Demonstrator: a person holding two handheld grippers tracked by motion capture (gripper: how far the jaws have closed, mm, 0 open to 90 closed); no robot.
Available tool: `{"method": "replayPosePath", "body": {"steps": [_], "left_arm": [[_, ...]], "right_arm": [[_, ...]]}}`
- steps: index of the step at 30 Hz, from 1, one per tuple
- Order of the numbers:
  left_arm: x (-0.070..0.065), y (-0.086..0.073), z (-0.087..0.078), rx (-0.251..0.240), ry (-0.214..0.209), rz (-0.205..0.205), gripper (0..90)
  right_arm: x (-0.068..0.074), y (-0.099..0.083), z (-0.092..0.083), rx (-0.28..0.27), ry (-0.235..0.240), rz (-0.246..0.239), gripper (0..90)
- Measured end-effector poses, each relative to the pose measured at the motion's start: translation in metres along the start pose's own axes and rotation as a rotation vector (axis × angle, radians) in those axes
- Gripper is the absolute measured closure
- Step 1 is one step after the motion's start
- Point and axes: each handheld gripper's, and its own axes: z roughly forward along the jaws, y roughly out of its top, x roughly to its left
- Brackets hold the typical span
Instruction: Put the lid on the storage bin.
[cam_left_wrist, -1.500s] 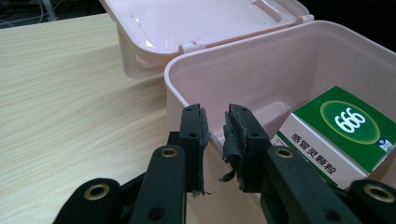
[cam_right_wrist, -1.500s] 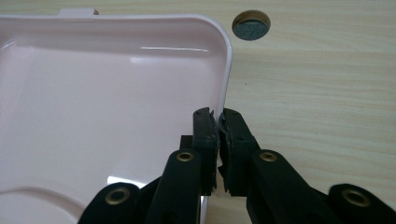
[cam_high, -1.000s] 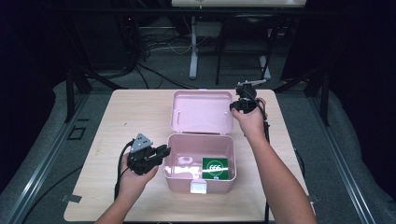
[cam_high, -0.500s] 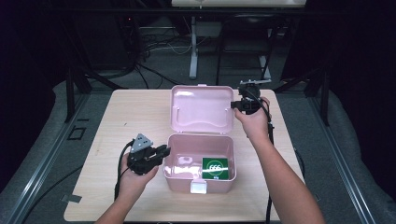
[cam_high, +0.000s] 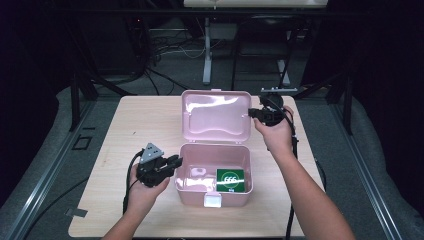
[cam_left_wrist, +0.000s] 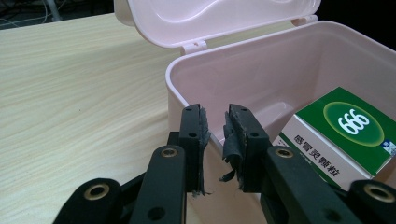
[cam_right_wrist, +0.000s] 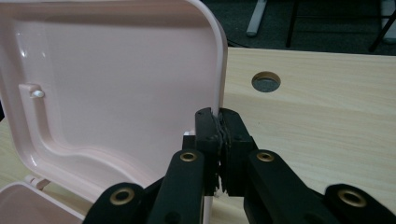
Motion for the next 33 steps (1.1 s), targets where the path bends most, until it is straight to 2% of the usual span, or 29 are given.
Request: {"method": "replayPosePath", "body": {"steps": [4,14,33], "left_arm": [[0.0,0.0,0.001,-0.001,0.005,-0.002,76.1],[0.0,0.001,0.002,-0.004,0.008,-0.004,76.2],[0.0,0.0,0.001,-0.004,0.008,-0.008,76.2]], "right_arm": [[0.001,-0.002,-0.006,-0.009,0.012,-0.01,87.5],[0.006,-0.006,-0.018,-0.035,0.009,-0.056,87.5],[0.012,-0.017,-0.036,-0.083,0.025,-0.105,87.6]]}}
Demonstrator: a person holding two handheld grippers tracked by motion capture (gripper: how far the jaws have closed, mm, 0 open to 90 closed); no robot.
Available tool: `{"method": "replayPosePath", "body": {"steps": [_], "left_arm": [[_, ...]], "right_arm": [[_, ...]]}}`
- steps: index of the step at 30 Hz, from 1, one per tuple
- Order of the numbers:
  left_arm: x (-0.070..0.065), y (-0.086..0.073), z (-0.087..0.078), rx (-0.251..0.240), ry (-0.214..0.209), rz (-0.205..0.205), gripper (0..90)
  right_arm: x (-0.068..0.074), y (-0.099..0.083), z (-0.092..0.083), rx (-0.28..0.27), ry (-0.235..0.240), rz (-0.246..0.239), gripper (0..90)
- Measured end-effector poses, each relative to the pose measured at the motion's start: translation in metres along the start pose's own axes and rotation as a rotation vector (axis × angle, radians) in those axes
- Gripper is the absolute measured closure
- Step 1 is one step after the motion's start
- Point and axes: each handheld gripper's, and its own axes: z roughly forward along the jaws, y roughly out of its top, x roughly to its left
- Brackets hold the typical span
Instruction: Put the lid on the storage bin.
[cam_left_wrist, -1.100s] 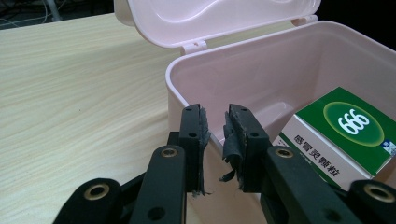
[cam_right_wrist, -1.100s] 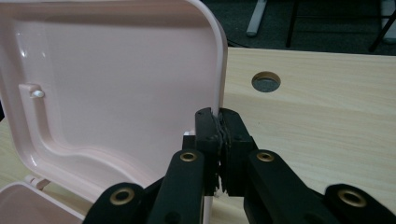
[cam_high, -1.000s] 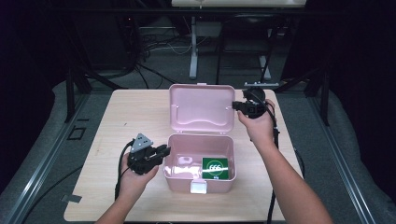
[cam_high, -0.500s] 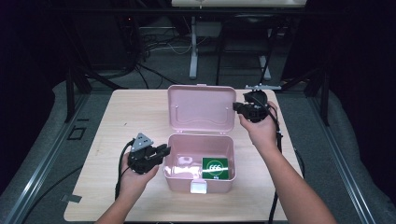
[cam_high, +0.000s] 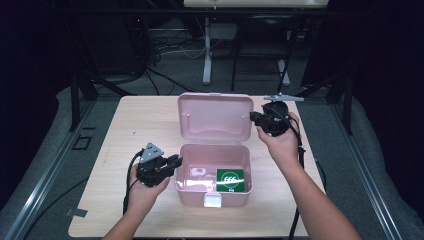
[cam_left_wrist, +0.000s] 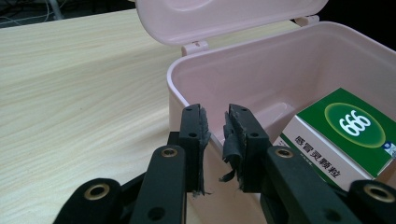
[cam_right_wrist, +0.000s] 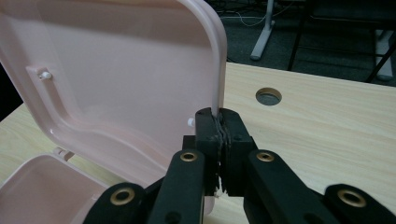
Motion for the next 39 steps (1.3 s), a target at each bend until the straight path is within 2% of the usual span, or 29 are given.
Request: {"method": "replayPosePath", "body": {"steps": [7,13,25,30,31,33,39], "left_arm": [[0.0,0.0,0.0,0.001,-0.002,0.0,76.3],[0.0,0.0,-0.001,0.004,-0.007,-0.002,76.3],[0.0,0.003,-0.006,-0.009,-0.004,-0.003,76.2],[0.0,0.006,-0.012,-0.015,-0.004,0.001,75.8],[0.0,0.007,-0.013,-0.021,-0.002,0.0,75.8],[0.001,0.009,-0.015,-0.028,-0.001,0.0,75.8],[0.0,0.017,-0.025,-0.042,0.003,0.009,75.5]], "right_arm": [[0.003,-0.006,-0.007,-0.032,0.001,-0.02,87.6],[0.008,-0.009,-0.013,-0.04,-0.015,-0.059,87.6],[0.009,-0.016,-0.019,-0.061,-0.001,-0.065,87.5],[0.011,-0.017,-0.022,-0.065,-0.005,-0.071,87.4],[0.011,-0.018,-0.024,-0.051,-0.002,-0.074,87.3],[0.012,-0.019,-0.024,-0.07,0.0,-0.067,87.2],[0.014,-0.024,-0.029,-0.075,0.006,-0.072,86.9]]}}
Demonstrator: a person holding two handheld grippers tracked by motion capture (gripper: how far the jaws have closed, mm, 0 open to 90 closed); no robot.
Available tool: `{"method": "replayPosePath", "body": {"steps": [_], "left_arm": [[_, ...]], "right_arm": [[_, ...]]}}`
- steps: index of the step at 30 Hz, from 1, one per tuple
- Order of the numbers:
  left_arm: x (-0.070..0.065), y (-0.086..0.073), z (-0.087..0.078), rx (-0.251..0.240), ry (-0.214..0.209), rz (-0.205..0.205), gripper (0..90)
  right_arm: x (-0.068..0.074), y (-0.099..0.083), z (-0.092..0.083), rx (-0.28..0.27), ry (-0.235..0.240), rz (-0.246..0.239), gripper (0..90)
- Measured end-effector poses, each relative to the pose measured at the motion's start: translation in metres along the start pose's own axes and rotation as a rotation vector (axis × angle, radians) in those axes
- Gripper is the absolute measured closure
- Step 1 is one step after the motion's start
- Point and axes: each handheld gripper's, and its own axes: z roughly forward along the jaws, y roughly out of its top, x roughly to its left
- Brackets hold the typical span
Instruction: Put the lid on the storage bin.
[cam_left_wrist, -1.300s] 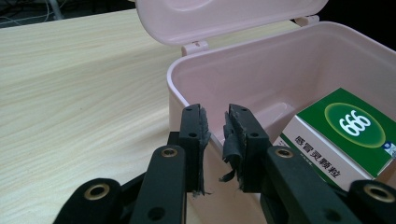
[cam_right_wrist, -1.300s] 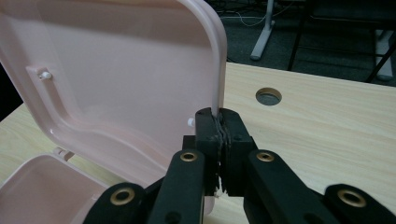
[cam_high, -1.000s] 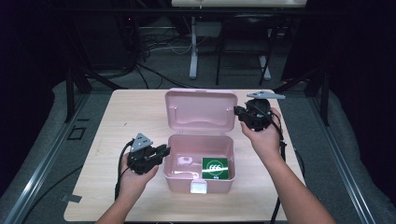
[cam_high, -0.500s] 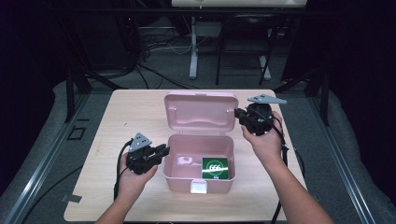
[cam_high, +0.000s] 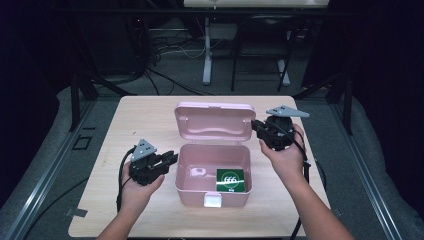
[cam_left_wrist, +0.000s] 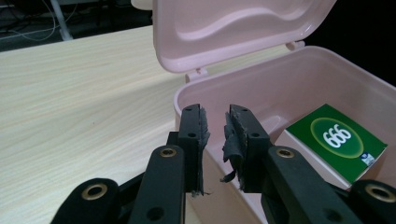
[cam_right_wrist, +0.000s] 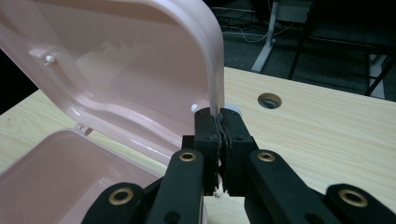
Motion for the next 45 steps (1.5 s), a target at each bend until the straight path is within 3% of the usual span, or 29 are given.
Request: {"method": "replayPosePath", "body": {"steps": [8,18,20,23,45], "left_arm": [[-0.004,0.014,-0.01,-0.021,0.008,0.024,74.6],[-0.005,0.031,-0.022,-0.056,0.023,0.038,73.9],[-0.005,0.033,-0.023,-0.057,0.023,0.042,73.9],[-0.005,0.036,-0.024,-0.068,0.027,0.041,73.5],[-0.013,0.057,-0.024,-0.108,0.05,0.071,67.3]], "right_arm": [[0.005,-0.006,-0.007,-0.005,-0.007,-0.023,86.8],[0.008,-0.016,-0.016,-0.026,0.009,-0.012,86.2],[0.009,-0.018,-0.019,-0.009,0.006,-0.021,86.3],[0.01,-0.022,-0.02,-0.036,0.008,-0.017,86.1],[0.012,-0.04,-0.03,-0.058,0.041,0.023,85.2]]}}
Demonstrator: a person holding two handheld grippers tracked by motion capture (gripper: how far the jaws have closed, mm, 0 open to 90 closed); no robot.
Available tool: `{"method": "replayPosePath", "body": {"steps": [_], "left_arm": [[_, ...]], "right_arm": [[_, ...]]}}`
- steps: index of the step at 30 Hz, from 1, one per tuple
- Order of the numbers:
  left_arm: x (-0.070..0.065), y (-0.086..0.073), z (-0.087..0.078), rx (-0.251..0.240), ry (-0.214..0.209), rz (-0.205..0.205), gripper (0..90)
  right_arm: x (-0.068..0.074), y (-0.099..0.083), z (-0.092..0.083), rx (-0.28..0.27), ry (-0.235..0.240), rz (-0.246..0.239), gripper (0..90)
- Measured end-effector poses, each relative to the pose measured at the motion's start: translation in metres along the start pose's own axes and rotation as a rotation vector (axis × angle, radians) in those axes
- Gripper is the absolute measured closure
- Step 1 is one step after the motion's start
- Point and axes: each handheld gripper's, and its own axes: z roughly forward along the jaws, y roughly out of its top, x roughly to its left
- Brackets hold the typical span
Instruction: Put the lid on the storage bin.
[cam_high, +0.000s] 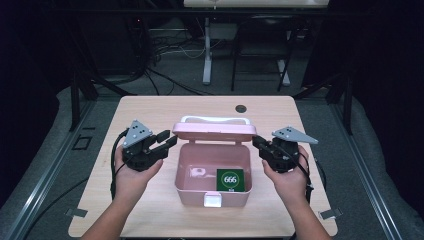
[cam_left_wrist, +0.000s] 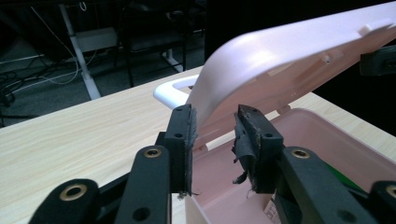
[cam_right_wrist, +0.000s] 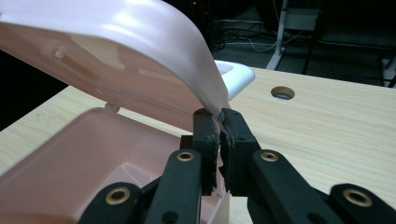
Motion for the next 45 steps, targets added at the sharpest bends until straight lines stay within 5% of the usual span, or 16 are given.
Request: {"method": "replayPosePath", "body": {"steps": [12,24,45], "left_arm": [[-0.004,0.003,0.0,0.003,0.007,0.017,79.7],[-0.006,0.001,-0.004,0.003,-0.004,0.021,79.1],[-0.01,-0.01,-0.012,0.006,-0.027,0.028,77.2]], "right_arm": [[-0.002,-0.007,0.0,0.023,0.029,0.021,82.4],[-0.006,-0.019,0.009,0.086,-0.022,-0.015,75.7],[-0.028,-0.029,0.016,0.129,-0.055,0.056,67.7]]}}
